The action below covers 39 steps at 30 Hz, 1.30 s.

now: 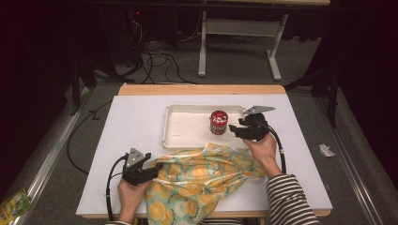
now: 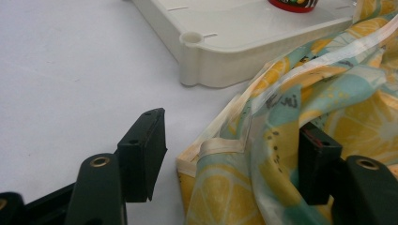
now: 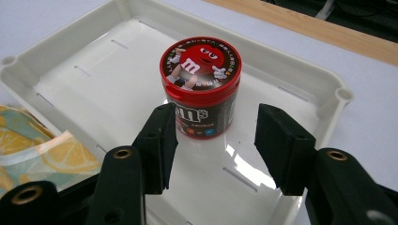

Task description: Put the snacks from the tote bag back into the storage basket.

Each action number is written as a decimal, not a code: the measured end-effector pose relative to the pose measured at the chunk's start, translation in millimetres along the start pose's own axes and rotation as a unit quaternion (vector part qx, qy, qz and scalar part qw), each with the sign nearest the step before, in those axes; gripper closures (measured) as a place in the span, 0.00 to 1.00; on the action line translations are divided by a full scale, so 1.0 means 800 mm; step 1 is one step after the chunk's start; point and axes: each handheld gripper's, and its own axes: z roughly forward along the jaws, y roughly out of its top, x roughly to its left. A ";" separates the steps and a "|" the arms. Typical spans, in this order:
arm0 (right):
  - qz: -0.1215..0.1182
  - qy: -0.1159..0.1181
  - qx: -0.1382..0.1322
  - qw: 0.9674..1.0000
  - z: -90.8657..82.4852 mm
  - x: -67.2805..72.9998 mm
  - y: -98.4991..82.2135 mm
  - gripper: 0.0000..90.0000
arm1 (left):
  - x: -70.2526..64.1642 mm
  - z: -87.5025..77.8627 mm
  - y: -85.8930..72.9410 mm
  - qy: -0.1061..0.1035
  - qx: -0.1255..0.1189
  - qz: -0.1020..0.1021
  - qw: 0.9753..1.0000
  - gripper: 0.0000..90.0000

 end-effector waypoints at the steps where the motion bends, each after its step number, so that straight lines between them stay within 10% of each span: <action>1: -0.003 0.001 -0.002 1.000 -0.001 -0.001 -0.001 0.55 | 0.000 0.000 0.000 0.000 0.001 0.000 1.000 0.41; 39: 0.011 0.001 -0.035 0.999 -0.048 -0.009 -0.035 0.56 | -0.001 0.001 0.000 0.001 0.002 0.001 1.000 0.41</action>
